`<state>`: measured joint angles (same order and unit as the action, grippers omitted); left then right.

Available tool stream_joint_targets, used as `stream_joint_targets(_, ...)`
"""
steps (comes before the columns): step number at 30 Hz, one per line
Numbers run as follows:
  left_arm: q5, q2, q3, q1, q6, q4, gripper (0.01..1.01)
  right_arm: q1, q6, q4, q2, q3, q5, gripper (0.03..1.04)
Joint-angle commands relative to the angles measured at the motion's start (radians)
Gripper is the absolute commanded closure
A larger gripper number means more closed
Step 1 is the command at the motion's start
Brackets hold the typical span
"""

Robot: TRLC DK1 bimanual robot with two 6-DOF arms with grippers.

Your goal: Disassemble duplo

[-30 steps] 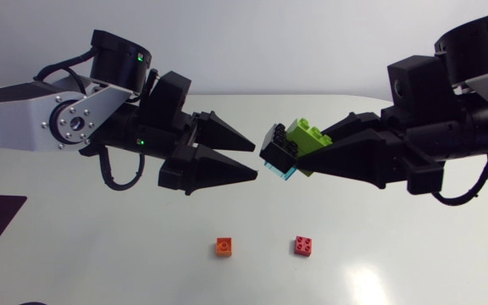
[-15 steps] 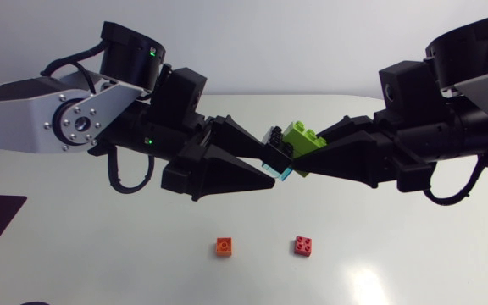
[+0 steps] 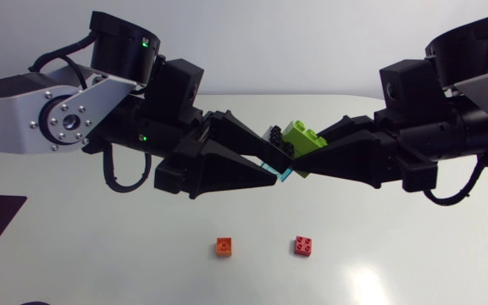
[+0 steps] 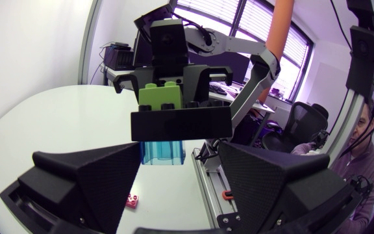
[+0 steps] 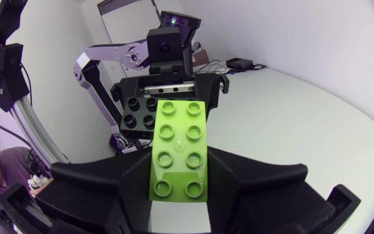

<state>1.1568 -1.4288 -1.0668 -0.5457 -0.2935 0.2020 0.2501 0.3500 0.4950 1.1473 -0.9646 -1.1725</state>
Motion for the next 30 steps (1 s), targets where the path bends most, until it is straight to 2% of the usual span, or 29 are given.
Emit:
stream_joint_targets(1, 0.035, -0.016, -0.010, -0.017, 0.020, -0.016, 0.269, 0.000, -0.029, 0.010, -0.012, -0.014, -0.007, 0.89)
stream_joint_targets(4, 0.035, -0.021, -0.016, -0.016, 0.020, -0.018, 0.330, 0.003, -0.029, 0.013, -0.017, -0.014, -0.007, 0.89)
stream_joint_targets(8, 0.035, -0.033, -0.022, -0.023, 0.024, -0.018, 0.490, 0.003, -0.039, 0.013, -0.027, -0.023, -0.007, 0.89)
stream_joint_targets(13, 0.035, -0.055, -0.033, -0.028, 0.020, -0.019, 0.738, 0.017, -0.051, 0.013, -0.046, -0.023, -0.007, 0.89)
stream_joint_targets(30, 0.026, 0.025, -0.002, -0.068, -0.029, -0.015, 0.770, 0.025, -0.043, 0.016, -0.058, 0.006, -0.018, 0.89)
